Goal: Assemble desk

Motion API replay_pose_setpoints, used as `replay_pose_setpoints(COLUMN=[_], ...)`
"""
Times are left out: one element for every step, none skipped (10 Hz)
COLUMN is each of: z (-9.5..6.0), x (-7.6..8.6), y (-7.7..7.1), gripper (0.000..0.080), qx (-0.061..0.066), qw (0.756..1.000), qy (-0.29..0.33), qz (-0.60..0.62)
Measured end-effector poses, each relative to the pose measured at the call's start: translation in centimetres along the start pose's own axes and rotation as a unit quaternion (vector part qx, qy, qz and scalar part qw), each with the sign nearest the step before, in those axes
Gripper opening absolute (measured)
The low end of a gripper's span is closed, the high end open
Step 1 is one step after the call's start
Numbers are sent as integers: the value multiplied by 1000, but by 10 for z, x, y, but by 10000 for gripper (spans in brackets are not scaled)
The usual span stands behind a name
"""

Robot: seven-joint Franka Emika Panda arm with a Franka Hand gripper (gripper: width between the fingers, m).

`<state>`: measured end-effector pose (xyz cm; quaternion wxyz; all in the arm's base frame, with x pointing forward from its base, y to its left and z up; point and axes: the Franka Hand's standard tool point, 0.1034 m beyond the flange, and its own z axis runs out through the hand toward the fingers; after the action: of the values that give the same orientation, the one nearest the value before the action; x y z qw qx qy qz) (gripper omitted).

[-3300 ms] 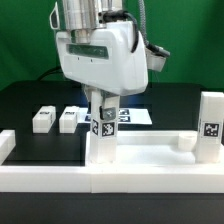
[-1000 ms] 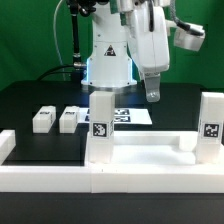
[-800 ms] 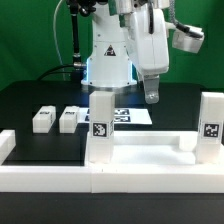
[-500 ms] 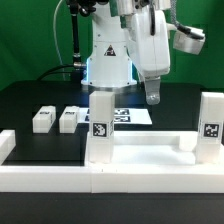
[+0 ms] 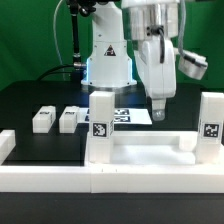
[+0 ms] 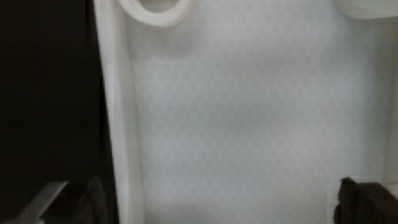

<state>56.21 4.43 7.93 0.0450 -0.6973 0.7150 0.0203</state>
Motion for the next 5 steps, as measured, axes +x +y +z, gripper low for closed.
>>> replay_pose_setpoints(z=[0, 1, 3, 13, 22], x=[0, 0, 0, -1, 2], y=[0, 0, 3, 17, 30], gripper=[649, 649, 649, 649, 649], qx=[1, 0, 3, 1, -8], qw=[1000, 1000, 1000, 1000, 1000], qy=[0, 0, 4, 11, 16], qz=[0, 0, 1, 0, 0])
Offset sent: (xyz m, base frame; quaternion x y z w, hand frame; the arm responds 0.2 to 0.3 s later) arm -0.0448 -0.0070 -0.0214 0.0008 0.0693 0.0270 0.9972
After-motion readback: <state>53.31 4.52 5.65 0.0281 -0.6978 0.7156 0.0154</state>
